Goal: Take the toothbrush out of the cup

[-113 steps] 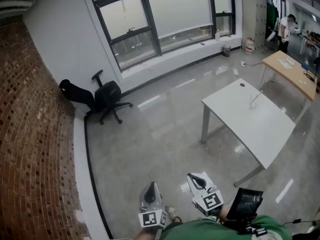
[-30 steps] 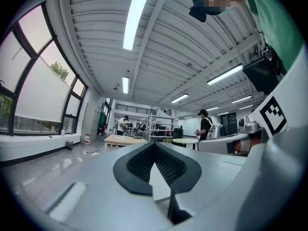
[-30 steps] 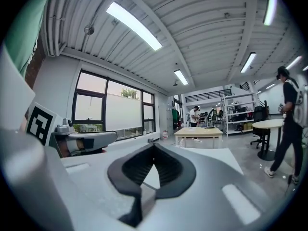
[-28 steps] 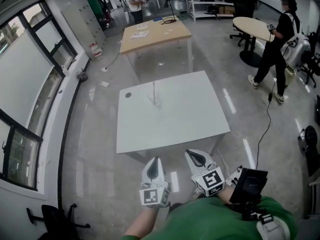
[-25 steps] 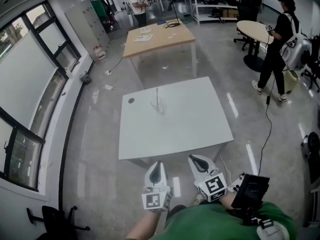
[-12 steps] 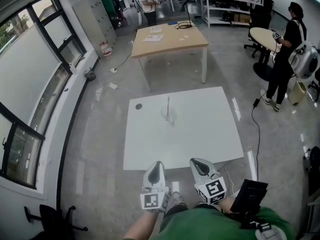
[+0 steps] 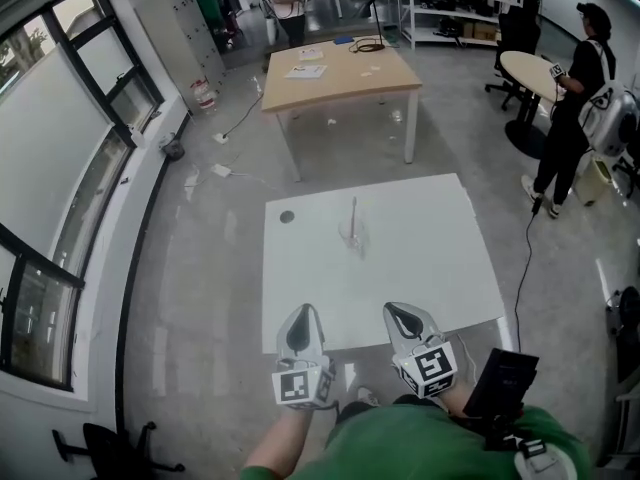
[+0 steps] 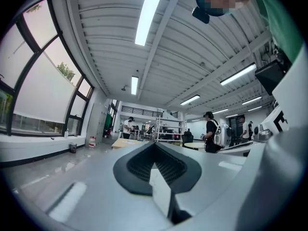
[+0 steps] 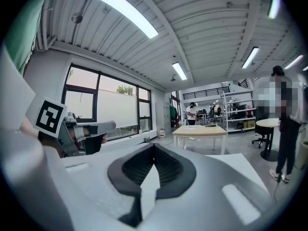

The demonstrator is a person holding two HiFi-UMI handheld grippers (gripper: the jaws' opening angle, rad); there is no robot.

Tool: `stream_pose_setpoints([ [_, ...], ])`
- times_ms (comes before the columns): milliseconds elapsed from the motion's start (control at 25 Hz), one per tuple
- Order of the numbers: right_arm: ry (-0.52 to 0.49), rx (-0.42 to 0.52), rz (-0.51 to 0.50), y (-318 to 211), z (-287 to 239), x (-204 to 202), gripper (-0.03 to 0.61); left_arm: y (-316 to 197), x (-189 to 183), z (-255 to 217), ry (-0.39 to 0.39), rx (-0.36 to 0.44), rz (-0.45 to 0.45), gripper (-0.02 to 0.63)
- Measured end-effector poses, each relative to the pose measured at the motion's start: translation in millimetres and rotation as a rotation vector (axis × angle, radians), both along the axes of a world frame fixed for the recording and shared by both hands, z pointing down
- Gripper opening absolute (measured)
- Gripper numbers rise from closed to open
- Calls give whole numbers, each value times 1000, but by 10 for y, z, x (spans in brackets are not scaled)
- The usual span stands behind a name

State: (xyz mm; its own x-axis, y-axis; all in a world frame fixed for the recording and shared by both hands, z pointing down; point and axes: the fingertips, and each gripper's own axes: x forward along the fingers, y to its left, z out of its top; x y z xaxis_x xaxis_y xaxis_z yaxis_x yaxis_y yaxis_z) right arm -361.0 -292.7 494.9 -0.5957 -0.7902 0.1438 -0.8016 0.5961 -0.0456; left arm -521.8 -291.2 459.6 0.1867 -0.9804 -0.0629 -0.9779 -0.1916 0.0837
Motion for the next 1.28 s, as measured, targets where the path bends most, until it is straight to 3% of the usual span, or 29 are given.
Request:
stream_pose_setpoints([
  [440,4,20,32,-364,-61,-126,3,-561,-380,-236,23,33,-31,6],
  [840,-24,18,-1,-1001,-34,130,3,-1235,-306,-274,20,49,-76,8],
  [1040,-31,0,-46,-1471,88,280,3,-1672,-26,-137,7,15,-93,8],
  [1280,-16,-32,-52,-1665,142,399,3,-1850,80,-3,13,-26,-99,8],
])
